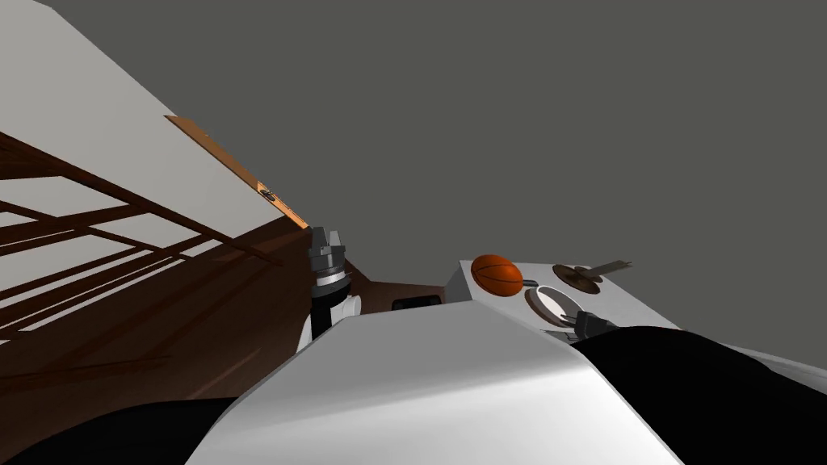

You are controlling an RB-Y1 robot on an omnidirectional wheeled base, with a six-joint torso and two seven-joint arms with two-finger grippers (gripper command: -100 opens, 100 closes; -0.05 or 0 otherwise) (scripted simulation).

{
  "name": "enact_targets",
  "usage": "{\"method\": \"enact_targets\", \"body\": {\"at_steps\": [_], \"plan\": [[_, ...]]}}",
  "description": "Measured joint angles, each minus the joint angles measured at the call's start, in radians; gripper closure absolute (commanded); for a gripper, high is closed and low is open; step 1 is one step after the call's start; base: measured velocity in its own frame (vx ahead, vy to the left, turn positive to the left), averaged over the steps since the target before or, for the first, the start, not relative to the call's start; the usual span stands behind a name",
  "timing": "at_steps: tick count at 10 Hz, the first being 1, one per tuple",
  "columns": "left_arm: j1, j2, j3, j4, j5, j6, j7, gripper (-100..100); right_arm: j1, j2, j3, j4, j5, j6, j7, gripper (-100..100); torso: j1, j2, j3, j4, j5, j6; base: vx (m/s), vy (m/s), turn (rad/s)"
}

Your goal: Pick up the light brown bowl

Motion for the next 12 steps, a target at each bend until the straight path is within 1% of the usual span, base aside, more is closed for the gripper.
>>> {"method": "enact_targets", "body": {"at_steps": [1, 2, 3, 4, 5, 6, 7, 8, 9, 10, 12], "plan": [[0.000, 0.000, 0.000, 0.000, 0.000, 0.000, 0.000, 0, 0.003, -0.003, 0.000, -0.016, -0.004, 0.013, -0.004, 100, 0.000, -0.003, -0.002, -0.001, 0.000, 0.001, -0.124, -0.011, 0.175], [0.000, 0.000, 0.000, 0.000, 0.000, 0.000, 0.000, 0, 0.018, -0.023, 0.006, -0.047, -0.023, 0.038, -0.024, 100, 0.000, -0.002, -0.001, 0.000, 0.001, -0.002, -0.146, -0.009, 0.197], [0.000, 0.000, 0.000, 0.000, 0.000, 0.000, 0.000, 0, 0.016, -0.030, 0.011, -0.068, -0.032, 0.060, -0.040, 100, 0.001, -0.002, -0.001, 0.000, 0.000, -0.001, -0.215, -0.005, 0.282], [0.000, 0.000, 0.000, 0.000, 0.000, 0.000, 0.000, 0, 0.021, -0.049, 0.021, -0.091, -0.050, 0.084, -0.065, 100, 0.001, 0.002, 0.001, 0.000, 0.002, -0.002, -0.178, -0.008, 0.146], [0.000, 0.000, 0.000, 0.000, 0.000, 0.000, 0.000, 0, 0.029, -0.063, 0.021, -0.120, -0.063, 0.110, -0.083, 100, 0.001, 0.001, 0.001, 0.000, 0.001, 0.001, -0.058, -0.004, -0.014], [0.000, 0.000, 0.000, 0.000, 0.000, 0.000, 0.000, 0, 0.032, -0.067, 0.023, -0.140, -0.067, 0.124, -0.089, 100, 0.001, -0.004, -0.002, -0.001, 0.001, 0.001, -0.129, -0.005, 0.271], [0.000, 0.000, 0.000, 0.000, 0.000, 0.000, 0.000, 0, 0.046, -0.084, 0.029, -0.167, -0.086, 0.148, -0.107, 100, 0.002, -0.003, -0.001, 0.000, 0.002, -0.002, -0.144, -0.014, 0.158], [0.000, 0.000, 0.000, 0.000, 0.000, 0.000, 0.000, 0, 0.047, -0.093, 0.031, -0.194, -0.096, 0.171, -0.122, 100, 0.002, -0.002, -0.001, 0.000, 0.002, 0.000, -0.183, 0.019, 0.297], [0.000, 0.000, 0.000, 0.000, 0.000, 0.000, 0.000, 0, 0.061, -0.115, 0.037, -0.225, -0.118, 0.198, -0.146, 100, 0.003, 0.000, 0.000, 0.000, 0.003, -0.002, -0.158, 0.013, 0.134], [0.000, 0.000, 0.000, 0.000, 0.000, 0.000, 0.000, 0, 0.064, -0.128, 0.039, -0.256, -0.129, 0.223, -0.164, 100, 0.004, 0.000, 0.000, 0.000, 0.003, 0.001, -0.193, 0.028, 0.237], [0.000, 0.000, 0.000, 0.000, 0.000, 0.000, 0.000, 0, 0.084, -0.161, 0.048, -0.323, -0.163, 0.279, -0.204, 100, 0.004, 0.001, 0.001, 0.000, 0.003, 0.001, -0.184, 0.011, 0.183]]}}
